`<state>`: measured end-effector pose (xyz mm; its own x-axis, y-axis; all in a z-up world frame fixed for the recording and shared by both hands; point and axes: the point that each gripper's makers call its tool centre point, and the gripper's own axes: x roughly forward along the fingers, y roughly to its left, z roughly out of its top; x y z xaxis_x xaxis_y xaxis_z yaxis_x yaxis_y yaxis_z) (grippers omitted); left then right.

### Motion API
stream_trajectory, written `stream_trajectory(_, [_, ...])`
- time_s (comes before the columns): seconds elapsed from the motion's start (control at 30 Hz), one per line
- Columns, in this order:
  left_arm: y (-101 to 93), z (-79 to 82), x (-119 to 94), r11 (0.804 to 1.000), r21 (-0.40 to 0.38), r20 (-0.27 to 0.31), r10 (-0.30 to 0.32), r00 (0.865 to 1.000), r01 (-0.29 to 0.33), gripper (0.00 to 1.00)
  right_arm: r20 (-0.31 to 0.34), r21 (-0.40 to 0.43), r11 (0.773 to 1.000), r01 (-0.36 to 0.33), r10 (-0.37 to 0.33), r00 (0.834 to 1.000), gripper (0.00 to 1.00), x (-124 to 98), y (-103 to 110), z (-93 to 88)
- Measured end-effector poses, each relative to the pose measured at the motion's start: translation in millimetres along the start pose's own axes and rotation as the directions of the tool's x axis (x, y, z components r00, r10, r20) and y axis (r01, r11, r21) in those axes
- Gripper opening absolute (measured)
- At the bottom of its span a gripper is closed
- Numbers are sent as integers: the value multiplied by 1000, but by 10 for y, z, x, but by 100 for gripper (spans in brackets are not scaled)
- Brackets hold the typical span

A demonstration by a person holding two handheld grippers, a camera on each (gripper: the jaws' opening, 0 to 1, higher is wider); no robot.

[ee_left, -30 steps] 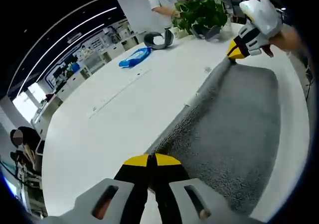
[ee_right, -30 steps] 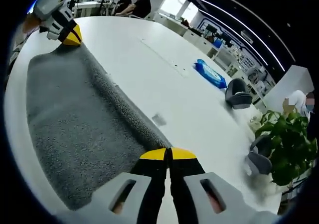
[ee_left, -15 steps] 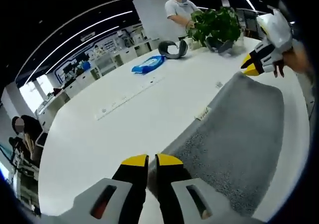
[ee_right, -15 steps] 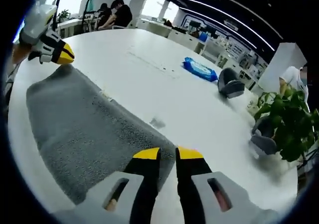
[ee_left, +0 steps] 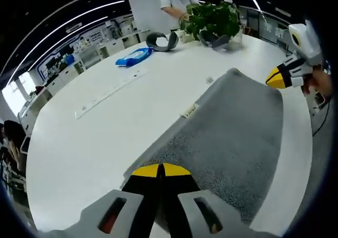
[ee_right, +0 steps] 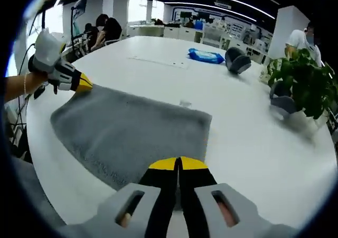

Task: Fold the towel on the table until its edges align and the towel forms a compact rectangular stack.

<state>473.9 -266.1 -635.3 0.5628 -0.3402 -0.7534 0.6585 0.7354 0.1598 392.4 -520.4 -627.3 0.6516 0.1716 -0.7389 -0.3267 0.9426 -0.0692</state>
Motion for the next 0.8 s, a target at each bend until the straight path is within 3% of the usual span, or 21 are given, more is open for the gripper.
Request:
stream_trajectory(0.07, [-43,-76,40,1000,-10,-36,-19,999,19,1,-19,24,1000,-18,18,1000,0,9,34,-71])
stream_trajectory(0.13, [-89,-144,81,999,-4,-62,-35,997,35,1,-82,38,998,-47,50,995,0,30,88,-204])
stream_trajectory(0.2, [-104,-136,97,999,25,-49,-33,998,34,1,-122,65,992,-109,117,986,0,65,190,-290])
stream_trajectory(0.27, [-108,-126,82,999,31,-65,-30,997,32,1,-109,55,995,-82,87,990,0,72,146,-271])
stream_trajectory(0.43, [-101,-142,103,999,7,-69,-39,997,40,1,-163,59,995,-84,93,982,0,145,158,-303])
stream_trajectory(0.53, [-91,-146,102,998,-9,-64,-57,996,56,1,-240,29,993,-116,119,963,0,144,159,-316])
stream_trajectory(0.8, [-124,-153,95,998,22,-43,-57,997,58,0,-285,25,990,-140,141,948,0,142,160,-324])
